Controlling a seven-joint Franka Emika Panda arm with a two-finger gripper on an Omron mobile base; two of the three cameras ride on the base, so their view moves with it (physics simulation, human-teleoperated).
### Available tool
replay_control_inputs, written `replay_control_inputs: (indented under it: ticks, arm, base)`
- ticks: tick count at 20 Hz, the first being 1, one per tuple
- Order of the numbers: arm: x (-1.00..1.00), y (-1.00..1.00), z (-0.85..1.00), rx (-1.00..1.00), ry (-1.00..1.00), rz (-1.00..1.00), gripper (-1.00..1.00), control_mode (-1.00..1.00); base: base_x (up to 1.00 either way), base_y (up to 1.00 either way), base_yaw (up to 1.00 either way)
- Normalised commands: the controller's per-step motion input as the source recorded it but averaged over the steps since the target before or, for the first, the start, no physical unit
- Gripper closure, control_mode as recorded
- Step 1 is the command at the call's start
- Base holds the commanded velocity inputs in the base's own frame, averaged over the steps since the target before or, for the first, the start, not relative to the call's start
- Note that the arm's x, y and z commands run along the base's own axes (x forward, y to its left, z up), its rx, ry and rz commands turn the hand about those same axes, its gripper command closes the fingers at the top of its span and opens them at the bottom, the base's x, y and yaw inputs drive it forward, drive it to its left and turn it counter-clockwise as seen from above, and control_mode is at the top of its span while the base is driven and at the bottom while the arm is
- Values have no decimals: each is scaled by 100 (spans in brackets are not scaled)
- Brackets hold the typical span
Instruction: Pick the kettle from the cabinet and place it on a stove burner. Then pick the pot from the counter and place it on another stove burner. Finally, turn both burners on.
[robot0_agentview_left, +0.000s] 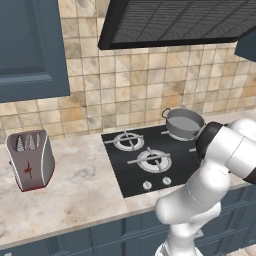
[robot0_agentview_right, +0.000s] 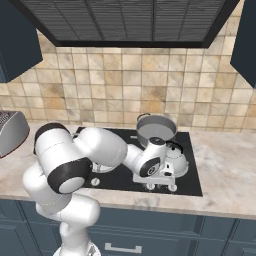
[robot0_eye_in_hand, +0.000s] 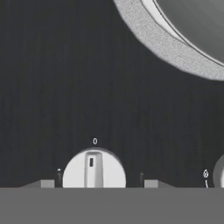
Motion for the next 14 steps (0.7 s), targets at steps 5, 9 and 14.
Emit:
replay_control_inputs:
  ticks: [5,9,14]
  arm:
    - [-15,24,-7,0,-1,0,100,-100]
    - [-17,22,-9,0,0,0,100,-100]
    - [-4,0,-2,0,0,1,100,-100]
  base:
    - [0,0,0]
    - [0,0,0]
    - [0,0,0]
